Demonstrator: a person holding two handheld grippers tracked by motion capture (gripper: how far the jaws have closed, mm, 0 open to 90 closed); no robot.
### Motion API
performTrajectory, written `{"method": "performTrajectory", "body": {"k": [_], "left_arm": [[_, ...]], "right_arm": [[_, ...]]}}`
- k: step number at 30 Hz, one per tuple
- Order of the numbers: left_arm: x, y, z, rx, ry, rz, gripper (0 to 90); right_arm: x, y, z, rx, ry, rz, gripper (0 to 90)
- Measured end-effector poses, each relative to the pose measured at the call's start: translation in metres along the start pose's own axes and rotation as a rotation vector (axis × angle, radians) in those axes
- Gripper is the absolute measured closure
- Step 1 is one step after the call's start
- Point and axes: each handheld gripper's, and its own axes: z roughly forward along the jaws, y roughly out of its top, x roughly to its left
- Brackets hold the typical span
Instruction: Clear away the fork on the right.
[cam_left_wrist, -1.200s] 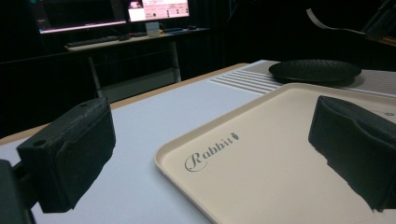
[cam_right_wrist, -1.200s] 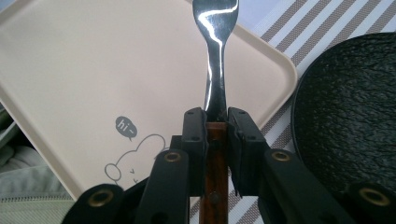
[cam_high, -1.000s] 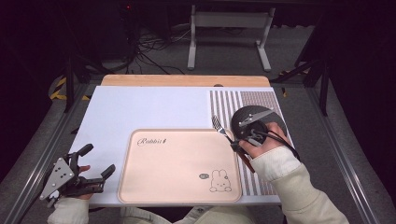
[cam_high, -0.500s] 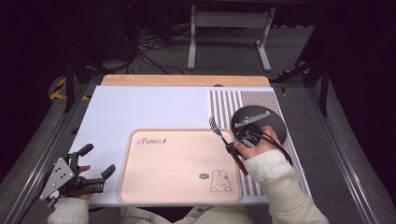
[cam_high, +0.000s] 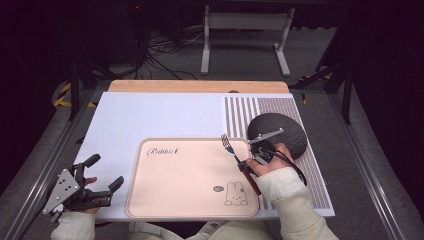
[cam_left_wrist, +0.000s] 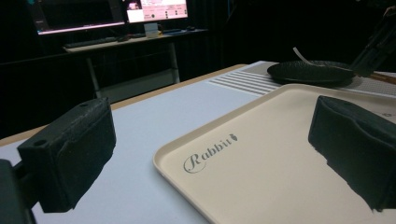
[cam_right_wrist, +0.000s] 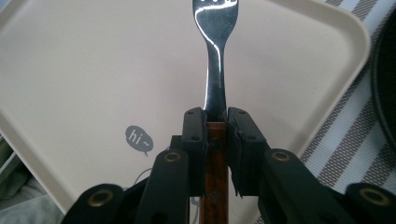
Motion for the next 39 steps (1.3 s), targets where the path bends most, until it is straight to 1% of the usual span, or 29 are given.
{"method": "performTrajectory", "body": {"k": [1,4,6,9,18,28,31,39], "left_arm": [[0.0,0.0,0.0,0.001,-0.001,0.001,1.4],[0.0,0.0,0.0,-0.001,-0.002,-0.004,1.4],[0.0,0.0,0.0,-0.003,-0.002,-0.003,1.4],[0.0,0.0,0.0,-0.001,-0.002,-0.004,1.4],[0.0,0.0,0.0,-0.002,-0.003,-0.007,1.4],[0.001,0.0,0.0,0.001,-0.005,-0.003,1.4],[0.001,0.0,0.0,0.002,-0.006,-0.004,1.4],[0.001,0.0,0.0,0.001,-0.007,-0.004,1.4]], "right_arm": [[0.001,0.0,0.002,0.006,0.011,-0.005,78.3],[0.003,0.0,0.008,0.026,0.011,-0.016,78.3],[0.004,0.0,0.01,0.03,0.014,-0.019,78.3],[0.004,0.0,0.013,0.039,0.017,-0.011,78.3],[0.006,-0.001,0.023,0.063,0.029,-0.02,78.3],[0.006,-0.001,0.032,0.091,0.029,-0.016,78.2],[0.006,-0.002,0.035,0.099,0.031,-0.022,78.2],[0.005,-0.002,0.04,0.114,0.028,-0.011,78.1]]}}
